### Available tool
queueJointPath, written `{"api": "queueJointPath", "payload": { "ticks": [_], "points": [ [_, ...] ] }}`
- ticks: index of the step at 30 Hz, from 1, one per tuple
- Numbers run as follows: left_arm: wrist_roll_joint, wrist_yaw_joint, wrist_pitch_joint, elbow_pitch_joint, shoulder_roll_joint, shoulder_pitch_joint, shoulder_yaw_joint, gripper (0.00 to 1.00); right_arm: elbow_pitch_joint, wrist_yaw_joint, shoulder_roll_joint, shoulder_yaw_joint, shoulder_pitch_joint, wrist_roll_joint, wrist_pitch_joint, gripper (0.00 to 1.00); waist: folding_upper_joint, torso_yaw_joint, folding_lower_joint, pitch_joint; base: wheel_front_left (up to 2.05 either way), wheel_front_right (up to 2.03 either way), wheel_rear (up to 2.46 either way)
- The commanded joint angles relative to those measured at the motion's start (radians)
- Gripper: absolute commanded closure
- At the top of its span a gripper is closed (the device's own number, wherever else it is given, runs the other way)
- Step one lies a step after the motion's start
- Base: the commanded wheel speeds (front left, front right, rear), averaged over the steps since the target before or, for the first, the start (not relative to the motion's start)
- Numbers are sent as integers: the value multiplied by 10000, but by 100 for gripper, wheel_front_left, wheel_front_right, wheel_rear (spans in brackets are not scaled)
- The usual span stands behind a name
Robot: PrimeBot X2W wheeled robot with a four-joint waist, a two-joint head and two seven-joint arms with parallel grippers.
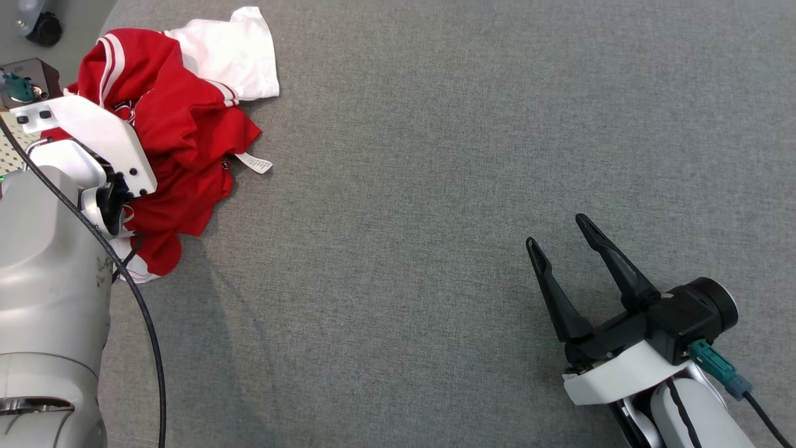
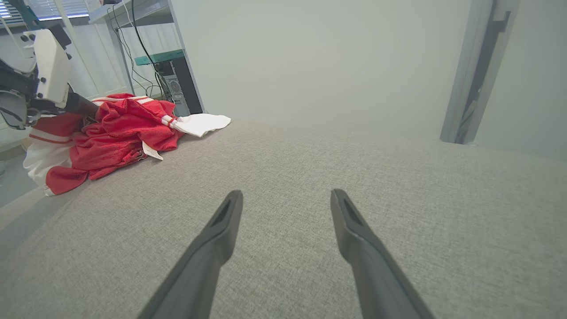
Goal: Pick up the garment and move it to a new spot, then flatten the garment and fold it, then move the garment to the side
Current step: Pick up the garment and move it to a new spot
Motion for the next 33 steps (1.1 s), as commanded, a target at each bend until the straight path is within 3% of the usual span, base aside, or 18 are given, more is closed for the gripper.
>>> {"api": "queueJointPath", "payload": {
  "ticks": [1,3,4,5,12,14,22,33],
  "points": [
    [-120,-58,-37,80,45,-201,-10,0,-60,15,-95,21,-132,68,-58,0,0,-10,0,110,0,0,0],
    [-227,-151,-18,235,-34,-159,42,0,-61,15,-123,25,-208,83,-60,0,0,-10,0,188,0,0,0],
    [-229,-186,-93,267,-33,-149,23,63,-54,15,-132,27,-223,97,-58,0,0,-10,0,214,0,0,0],
    [-253,-224,-192,274,-31,-145,13,100,-48,15,-133,29,-223,110,-58,0,0,-11,0,232,0,0,0],
    [-440,-242,-2174,-159,23,122,207,100,8,15,-61,50,-305,169,-58,0,0,-86,0,155,0,0,0],
    [-620,-408,-3176,-357,-61,332,352,100,63,15,-15,50,-270,200,-58,0,0,-125,0,16,0,0,0],
    [-702,-741,-5299,-1112,-182,784,358,100,180,15,117,93,-171,199,-58,0,0,-188,0,-356,0,0,0],
    [-923,-1323,-5719,-4069,-225,2294,368,100,297,15,491,-55,252,356,-58,0,0,-923,0,-1555,0,0,0]
  ]
}}
